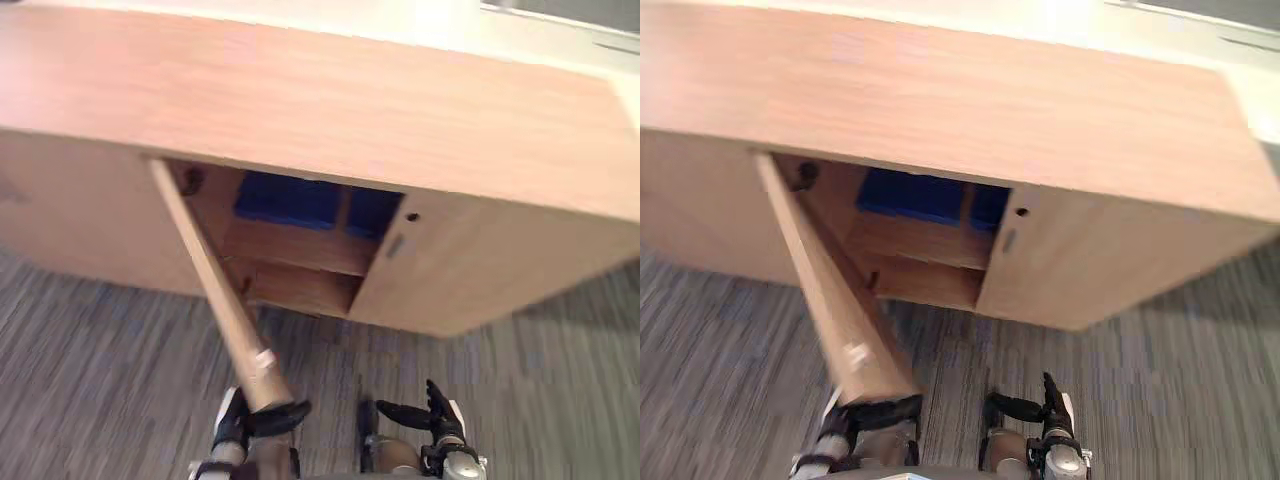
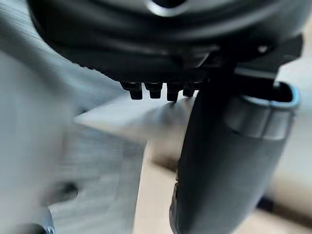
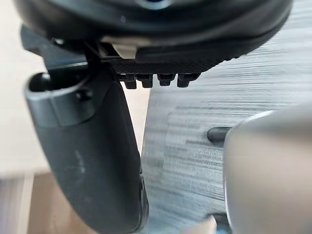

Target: Walk over to the cabinet, pick up the folder, carry it to the office cabinet, place the folder inside the office cabinet, then close the office cabinet door

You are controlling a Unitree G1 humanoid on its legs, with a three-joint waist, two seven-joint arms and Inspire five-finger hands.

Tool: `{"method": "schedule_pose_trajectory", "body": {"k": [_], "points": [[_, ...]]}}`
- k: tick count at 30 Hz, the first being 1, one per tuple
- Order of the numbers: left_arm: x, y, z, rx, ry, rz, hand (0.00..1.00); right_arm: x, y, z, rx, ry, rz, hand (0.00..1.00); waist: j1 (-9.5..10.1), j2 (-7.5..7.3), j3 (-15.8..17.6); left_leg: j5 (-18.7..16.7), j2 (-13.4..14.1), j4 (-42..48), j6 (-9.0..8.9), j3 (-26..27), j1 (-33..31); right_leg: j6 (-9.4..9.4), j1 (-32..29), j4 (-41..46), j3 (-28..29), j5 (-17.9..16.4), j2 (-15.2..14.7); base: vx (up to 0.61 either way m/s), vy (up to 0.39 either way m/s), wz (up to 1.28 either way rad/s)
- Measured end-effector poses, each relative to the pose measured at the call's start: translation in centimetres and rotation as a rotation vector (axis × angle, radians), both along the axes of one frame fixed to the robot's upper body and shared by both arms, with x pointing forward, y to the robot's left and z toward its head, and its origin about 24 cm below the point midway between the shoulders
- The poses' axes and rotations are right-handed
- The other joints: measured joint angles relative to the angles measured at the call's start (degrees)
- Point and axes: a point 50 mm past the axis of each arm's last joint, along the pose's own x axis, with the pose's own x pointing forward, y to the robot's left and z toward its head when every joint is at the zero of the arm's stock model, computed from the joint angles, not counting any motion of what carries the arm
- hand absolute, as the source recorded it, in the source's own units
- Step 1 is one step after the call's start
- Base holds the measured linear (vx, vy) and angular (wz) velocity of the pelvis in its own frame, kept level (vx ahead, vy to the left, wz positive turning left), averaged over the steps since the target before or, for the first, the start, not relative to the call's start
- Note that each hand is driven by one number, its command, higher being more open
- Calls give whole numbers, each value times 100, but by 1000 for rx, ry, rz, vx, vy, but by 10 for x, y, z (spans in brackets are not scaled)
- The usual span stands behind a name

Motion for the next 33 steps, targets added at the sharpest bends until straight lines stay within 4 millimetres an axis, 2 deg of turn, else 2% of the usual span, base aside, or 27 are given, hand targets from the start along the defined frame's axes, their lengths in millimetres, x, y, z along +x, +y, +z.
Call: {"method": "schedule_pose_trajectory", "body": {"k": [1,2,3,4,6,7,10,12,15,17,20,22,25,29,33], "points": [[18,-6,7,3,-51,-35,100,-1,1,-1,0,6,-1,100,-108,-10,-9,-31,27,-2,27,235,-2,-11,-38,-122,162,12,22,-79,82,-132],[36,-9,17,17,-115,-61,100,2,2,-1,15,8,-14,100,-172,-33,-24,-39,78,-3,39,456,0,-180,-128,-113,255,134,70,-54,66,-113],[46,-10,23,26,-149,-74,100,1,3,-1,19,12,-20,100,-232,-65,-44,-41,79,-2,41,555,10,-212,-156,-125,286,154,72,-42,59,-91],[62,-11,32,34,-202,-82,100,-1,3,-2,22,19,-23,100,-326,-146,-94,-58,28,-2,49,687,65,-140,-181,-174,386,198,20,-29,46,-71],[84,-8,52,48,-302,-75,100,-2,0,-2,15,23,-22,100,-421,-154,-119,-124,27,-3,28,893,232,-104,-162,-204,544,219,31,-9,27,-73],[88,-6,56,50,-322,-62,100,-2,0,-2,15,23,-20,100,-450,-151,-121,-138,35,-3,19,940,269,-100,-154,-222,558,218,33,11,1,-63],[100,18,64,108,-352,14,100,-2,-3,-2,10,23,-18,100,-637,-91,-153,-150,126,-5,19,1009,285,-46,-97,-410,537,281,104,37,-25,-29],[105,38,65,190,-349,41,100,-14,-9,-6,-1,69,-21,100,-637,-31,-186,-150,155,-4,-1,978,341,-13,-20,-463,517,310,133,83,-26,3],[108,67,70,260,-346,113,100,-23,-15,-8,-8,94,-17,100,-633,71,-233,-172,192,-3,-31,908,424,-49,121,-539,403,345,158,138,-35,10],[108,72,71,275,-347,126,100,-25,-20,-8,-15,103,-18,100,-605,135,-257,-185,181,-3,-32,846,443,-70,181,-552,355,386,160,150,-20,18],[98,67,63,269,-323,130,100,-25,-24,-8,-17,102,-38,100,-557,151,-250,-271,107,-2,-27,700,573,-84,357,-552,274,686,69,160,2,30],[85,61,54,240,-291,139,100,-23,-26,-7,-19,95,-51,100,-500,160,-255,-344,60,0,-29,635,669,-97,456,-546,241,906,28,145,15,17],[53,49,32,175,-200,141,100,-15,-34,-3,-21,65,-103,100,-327,296,-332,-398,67,28,12,614,724,-84,550,-624,207,948,60,171,-7,0],[21,49,8,149,-68,120,100,1,-39,3,-27,16,-120,100,-275,305,-333,-411,103,32,8,487,789,-81,683,-700,109,949,90,115,-38,5],[-2,57,-17,138,78,150,100,7,-41,7,-31,-13,-130,100,-161,312,-342,-480,133,32,-12,471,909,-86,799,-700,88,945,115,0,-17,0]]}}
